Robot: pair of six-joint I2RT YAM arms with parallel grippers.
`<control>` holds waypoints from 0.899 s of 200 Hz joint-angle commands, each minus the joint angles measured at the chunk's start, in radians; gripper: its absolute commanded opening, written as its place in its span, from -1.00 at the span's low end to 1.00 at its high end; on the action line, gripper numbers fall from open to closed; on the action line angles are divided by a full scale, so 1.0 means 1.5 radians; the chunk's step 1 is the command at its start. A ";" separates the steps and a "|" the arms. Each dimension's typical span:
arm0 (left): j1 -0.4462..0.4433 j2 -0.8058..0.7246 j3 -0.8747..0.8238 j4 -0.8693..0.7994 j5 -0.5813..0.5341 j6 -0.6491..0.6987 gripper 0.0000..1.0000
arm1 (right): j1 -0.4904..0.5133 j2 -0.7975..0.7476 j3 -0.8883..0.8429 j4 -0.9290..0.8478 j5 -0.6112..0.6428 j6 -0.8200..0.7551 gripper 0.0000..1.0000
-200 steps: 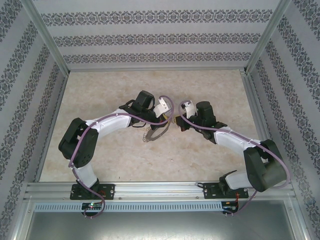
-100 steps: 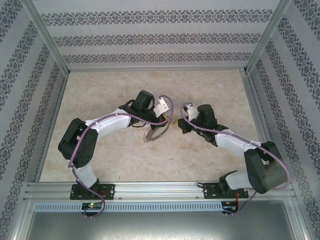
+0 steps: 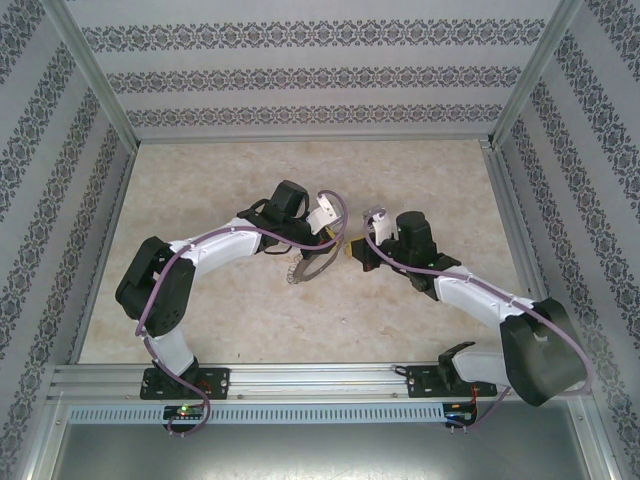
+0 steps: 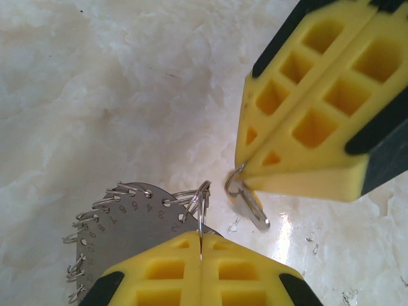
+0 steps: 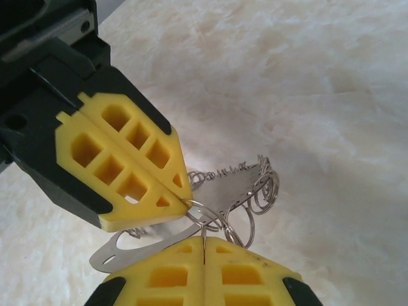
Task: Put the keys on the keyring
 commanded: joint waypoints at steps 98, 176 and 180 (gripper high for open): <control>-0.001 -0.023 0.010 0.011 0.020 0.014 -1.00 | 0.023 0.027 0.041 0.031 -0.019 -0.006 -1.00; -0.001 -0.031 0.007 0.014 0.023 0.012 -1.00 | 0.010 0.064 0.040 0.054 0.012 -0.007 -1.00; -0.001 -0.031 0.006 0.016 0.025 0.012 -1.00 | 0.008 0.065 0.040 0.055 0.014 -0.007 -1.00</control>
